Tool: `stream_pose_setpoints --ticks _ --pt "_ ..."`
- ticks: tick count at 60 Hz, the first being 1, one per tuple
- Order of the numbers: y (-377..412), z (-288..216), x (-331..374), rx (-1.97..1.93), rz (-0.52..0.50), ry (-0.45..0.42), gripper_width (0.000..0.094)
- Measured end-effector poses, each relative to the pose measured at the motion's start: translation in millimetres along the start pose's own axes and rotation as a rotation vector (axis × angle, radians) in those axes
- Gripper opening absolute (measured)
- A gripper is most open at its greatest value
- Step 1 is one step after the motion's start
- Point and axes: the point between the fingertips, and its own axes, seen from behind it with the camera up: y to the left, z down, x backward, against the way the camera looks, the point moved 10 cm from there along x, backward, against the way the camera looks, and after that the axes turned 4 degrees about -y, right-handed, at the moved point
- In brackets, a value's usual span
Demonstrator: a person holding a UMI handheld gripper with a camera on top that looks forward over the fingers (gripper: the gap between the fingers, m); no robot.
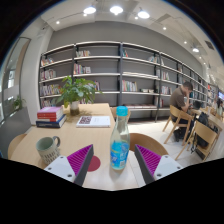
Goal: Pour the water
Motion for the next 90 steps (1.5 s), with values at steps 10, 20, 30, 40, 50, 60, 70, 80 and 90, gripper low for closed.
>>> stream_pose_setpoints --ticks 10,20,30,40,50,60,70,80,90 --pt "-14.8 -5.4 -71.5 0.012 0.006 -0.041 0.0840" --pt "-12.5 4.9 -118.9 0.017 -0.007 -0.083 0.0662" --pt "-14.2 7.6 -122.0 -0.027 -0.009 -0.139 0.0451" --pt "-12.8 10.7 -122.6 0.002 0.008 -0.191 0.0305" --pt "-9.1 7.5 -123.5 0.048 0.058 -0.178 0.0304" --pt "10.3 -20.5 -111.0 0.288 0.082 -0.141 0.0303" --pt "68.2 -51.0 -101.1 0.744 0.066 -0.116 0.0304" --pt "117.3 -51.4 -98.0 1.201 0.023 -0.095 0.0303" --pt "144.4 -44.1 -92.4 1.578 -0.009 -0.070 0.0304"
